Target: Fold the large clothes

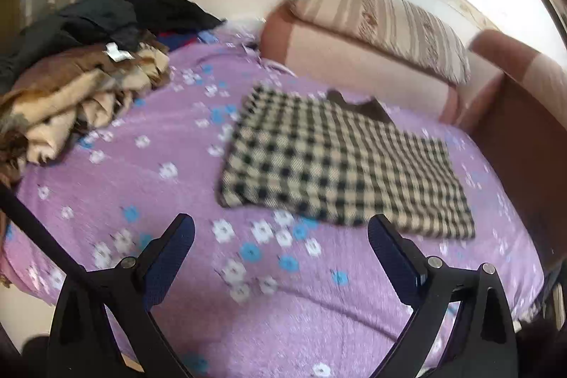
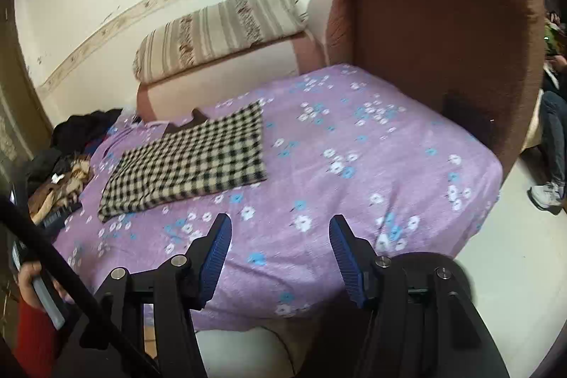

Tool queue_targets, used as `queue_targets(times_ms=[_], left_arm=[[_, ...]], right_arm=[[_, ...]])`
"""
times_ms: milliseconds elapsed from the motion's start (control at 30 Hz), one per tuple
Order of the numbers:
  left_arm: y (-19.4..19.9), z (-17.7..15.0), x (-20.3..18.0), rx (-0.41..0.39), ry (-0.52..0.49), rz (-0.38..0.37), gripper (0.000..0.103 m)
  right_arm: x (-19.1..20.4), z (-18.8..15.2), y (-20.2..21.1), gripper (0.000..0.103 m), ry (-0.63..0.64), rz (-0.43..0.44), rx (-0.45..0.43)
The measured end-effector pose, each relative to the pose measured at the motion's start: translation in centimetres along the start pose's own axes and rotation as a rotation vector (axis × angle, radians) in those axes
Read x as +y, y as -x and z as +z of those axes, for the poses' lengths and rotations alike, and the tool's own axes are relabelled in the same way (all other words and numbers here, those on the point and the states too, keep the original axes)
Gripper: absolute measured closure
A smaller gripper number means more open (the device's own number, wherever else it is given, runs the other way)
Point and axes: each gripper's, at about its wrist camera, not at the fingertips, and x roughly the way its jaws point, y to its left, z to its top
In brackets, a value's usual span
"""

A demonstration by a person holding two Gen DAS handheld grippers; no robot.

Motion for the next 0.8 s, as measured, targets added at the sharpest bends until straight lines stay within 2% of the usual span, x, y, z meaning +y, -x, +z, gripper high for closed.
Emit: queue_targets(times_ms=[133,233,400,500,600,700,800], left_arm=[[-0.1,3.5,1.4,-0.032,0.004,0.062,0.005],[-1.7,6.2,3.0,-0.045,0.035,0.1,0.005],[-7.6,10.3,6.4,-0.012,0.141,0.131,0.005],[-10.9,11.5,8.1,0.026,0.174,0.157,0.005],[-13.4,12.1,10.4,0.029,0.181,0.19,0.005],[-15.4,12.0,12.6,0.063,0.204,0.166,0.005],[-17.2,11.9,14.1,0.116,0.25,0.097,0.005]], right_arm=[[2.3,0.2,-2.9,0.041,0.049,0.026,0.064],[5.1,0.6,-5.6,0.041,0.109,0.041,0.099],[10.1,1.1,-11.2,0.041,0.173,0.084,0.167],[13.4,0.6,-14.5,0.041,0.23,0.12,0.222],[17.8,-0.2,-17.9,0.041,0.324,0.156,0.265],[21.6,-0.9,-20.9,0.041,0.398,0.193,0.298],[26.6,-1.8,-23.7,0.041,0.506,0.236,0.298]])
